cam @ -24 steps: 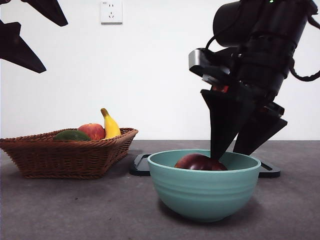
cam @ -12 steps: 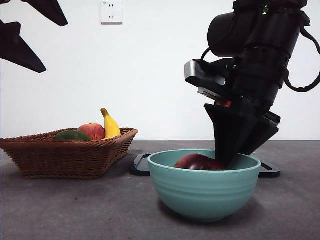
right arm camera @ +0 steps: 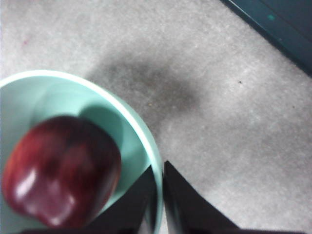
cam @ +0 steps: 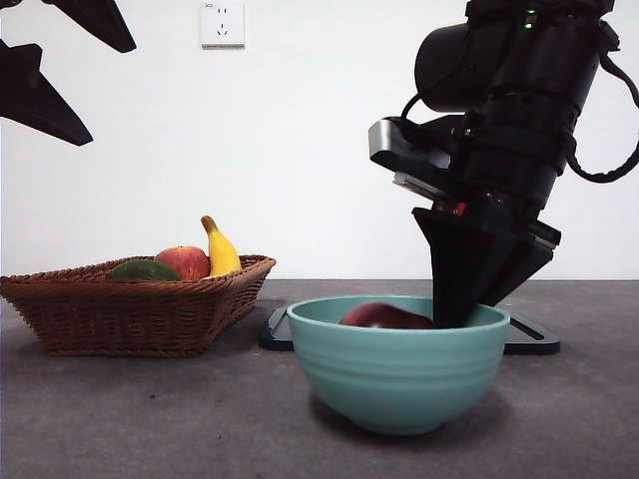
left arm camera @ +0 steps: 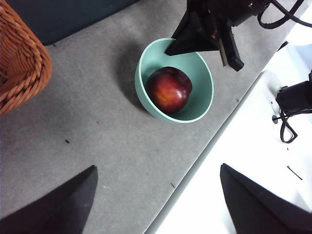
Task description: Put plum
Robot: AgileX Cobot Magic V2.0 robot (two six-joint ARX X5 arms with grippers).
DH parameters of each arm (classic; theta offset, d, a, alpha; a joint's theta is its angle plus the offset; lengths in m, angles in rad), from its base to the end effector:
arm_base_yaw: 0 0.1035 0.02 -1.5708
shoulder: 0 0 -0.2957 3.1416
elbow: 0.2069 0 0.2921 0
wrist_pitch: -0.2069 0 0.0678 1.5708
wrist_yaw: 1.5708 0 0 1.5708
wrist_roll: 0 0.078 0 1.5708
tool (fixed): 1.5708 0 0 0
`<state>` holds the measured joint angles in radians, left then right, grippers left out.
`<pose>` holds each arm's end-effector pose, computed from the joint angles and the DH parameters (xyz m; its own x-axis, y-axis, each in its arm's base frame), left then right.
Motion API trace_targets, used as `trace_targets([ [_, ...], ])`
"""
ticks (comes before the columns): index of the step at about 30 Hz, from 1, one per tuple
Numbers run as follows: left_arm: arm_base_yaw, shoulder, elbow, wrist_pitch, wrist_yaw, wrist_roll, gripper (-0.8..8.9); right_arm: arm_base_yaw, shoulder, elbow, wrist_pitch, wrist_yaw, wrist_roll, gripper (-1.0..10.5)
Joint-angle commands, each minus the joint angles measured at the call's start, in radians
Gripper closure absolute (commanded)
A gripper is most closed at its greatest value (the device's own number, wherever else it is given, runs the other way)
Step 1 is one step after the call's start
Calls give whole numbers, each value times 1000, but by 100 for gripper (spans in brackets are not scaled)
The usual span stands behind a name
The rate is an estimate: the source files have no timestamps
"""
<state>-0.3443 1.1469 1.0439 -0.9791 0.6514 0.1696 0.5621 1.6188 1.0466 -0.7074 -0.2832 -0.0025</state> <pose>0.2192 -0.1289 0.2887 0.1468 -0.6967 -0.7021 0.6690 0.5928 -0.4484 0.2828 0.2039 0.1578 0.0843 0.3834 -0.9197 -0.5816 0.7684 0.2669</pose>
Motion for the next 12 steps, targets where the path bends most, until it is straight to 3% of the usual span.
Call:
trace_targets([
  [1, -4, 7, 4, 7, 4, 1, 411, 6, -10, 27, -3, -3, 23, 938],
  [12, -4, 7, 4, 7, 4, 1, 411, -83, -10, 177, -42, 53, 29, 937],
])
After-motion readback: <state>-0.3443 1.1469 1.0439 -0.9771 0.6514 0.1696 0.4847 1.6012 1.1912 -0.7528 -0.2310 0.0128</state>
